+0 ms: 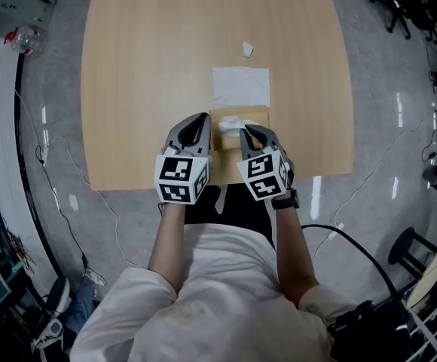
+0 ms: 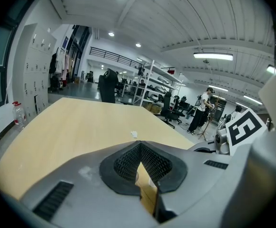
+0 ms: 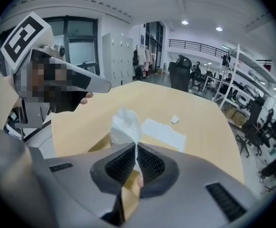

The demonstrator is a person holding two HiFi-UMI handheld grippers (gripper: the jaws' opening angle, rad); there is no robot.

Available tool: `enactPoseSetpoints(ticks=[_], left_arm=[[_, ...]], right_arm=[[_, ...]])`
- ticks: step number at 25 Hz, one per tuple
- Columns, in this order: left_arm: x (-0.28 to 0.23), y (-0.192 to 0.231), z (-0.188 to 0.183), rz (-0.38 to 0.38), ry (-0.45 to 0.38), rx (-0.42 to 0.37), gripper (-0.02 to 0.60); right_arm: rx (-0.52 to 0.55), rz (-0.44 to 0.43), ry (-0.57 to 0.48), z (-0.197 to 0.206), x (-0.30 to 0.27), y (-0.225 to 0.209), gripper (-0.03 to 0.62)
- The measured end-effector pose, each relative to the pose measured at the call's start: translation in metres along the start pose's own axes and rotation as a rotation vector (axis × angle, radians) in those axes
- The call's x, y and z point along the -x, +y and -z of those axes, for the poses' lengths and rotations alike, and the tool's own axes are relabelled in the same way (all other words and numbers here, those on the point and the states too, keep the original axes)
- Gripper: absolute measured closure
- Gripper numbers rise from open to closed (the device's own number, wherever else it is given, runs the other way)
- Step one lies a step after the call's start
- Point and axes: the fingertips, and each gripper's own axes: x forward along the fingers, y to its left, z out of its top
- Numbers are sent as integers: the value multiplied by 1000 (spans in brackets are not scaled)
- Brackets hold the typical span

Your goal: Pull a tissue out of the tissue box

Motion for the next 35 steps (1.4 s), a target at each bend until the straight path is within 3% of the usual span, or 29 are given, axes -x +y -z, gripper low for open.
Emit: enactPoseSetpoints(ticks=[12,24,35], left_arm=[[11,1,-21,12,-46,-15,591],[21,4,-42,7,-95,-20,590],[35,-1,-75,0,-168,-51,591]], right_arm=[[-5,47,-35,-21,15,-4,583],[185,143,-55,-51,34,-8,585],[230,188,-129,-83,59,-15,585]])
